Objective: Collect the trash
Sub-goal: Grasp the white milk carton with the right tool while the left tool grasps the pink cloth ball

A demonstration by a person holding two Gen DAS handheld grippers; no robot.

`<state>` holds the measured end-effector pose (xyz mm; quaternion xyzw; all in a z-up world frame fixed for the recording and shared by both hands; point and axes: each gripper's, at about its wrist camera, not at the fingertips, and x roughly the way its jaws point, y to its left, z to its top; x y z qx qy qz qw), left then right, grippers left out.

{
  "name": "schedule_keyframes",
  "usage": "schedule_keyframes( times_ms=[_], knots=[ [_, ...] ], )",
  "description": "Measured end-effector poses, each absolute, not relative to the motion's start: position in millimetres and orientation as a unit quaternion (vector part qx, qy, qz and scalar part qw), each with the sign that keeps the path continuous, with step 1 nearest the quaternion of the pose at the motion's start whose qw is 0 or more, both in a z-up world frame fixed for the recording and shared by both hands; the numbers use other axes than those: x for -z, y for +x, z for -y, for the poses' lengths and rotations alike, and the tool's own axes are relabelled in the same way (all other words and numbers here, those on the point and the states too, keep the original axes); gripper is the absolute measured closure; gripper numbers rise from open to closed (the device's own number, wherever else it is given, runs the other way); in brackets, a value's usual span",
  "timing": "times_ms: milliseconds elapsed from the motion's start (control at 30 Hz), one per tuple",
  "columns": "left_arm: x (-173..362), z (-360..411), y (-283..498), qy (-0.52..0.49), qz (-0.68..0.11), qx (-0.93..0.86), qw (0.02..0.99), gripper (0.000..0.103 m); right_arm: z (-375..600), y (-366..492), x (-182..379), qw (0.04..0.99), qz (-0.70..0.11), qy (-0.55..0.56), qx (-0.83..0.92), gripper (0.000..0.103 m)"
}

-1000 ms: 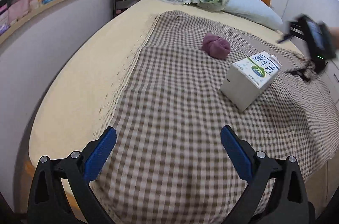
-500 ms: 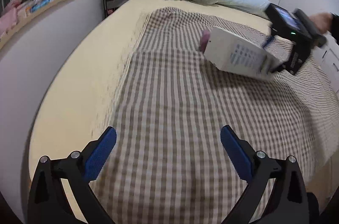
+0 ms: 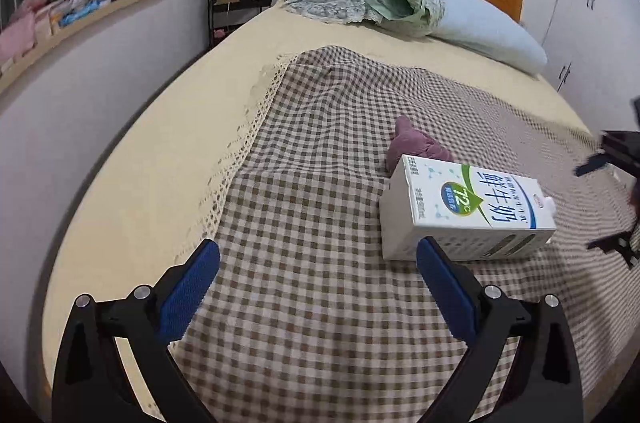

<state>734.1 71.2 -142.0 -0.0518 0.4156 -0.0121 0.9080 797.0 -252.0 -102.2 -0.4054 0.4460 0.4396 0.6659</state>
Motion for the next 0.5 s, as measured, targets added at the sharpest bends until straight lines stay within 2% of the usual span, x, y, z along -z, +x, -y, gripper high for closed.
schedule_keyframes(
  times_ms=[100,200,233,267,400,500],
  knots=[
    [146,-73,729,-0.047,-0.426,0.001,0.903,0.008,215,837,145,0.619,-0.503,-0.385,-0.464,0.016],
    [149,-77,724,-0.041,-0.435,-0.010,0.899,0.008,191,853,191,0.631,-0.499,-0.393,-0.446,0.016],
    [149,-79,724,-0.038,-0.437,-0.013,0.899,0.008,187,852,208,0.632,-0.510,-0.377,-0.444,0.024],
    [150,-80,723,-0.034,-0.438,-0.017,0.898,0.008,189,852,214,0.640,-0.520,-0.350,-0.444,0.026],
    [152,-87,720,-0.032,-0.434,-0.018,0.900,0.008,222,806,180,0.716,-0.466,-0.268,-0.445,0.029],
    [159,-73,738,-0.056,-0.441,0.011,0.896,0.008,278,747,153,0.796,-0.438,-0.195,-0.369,0.031]
  ],
)
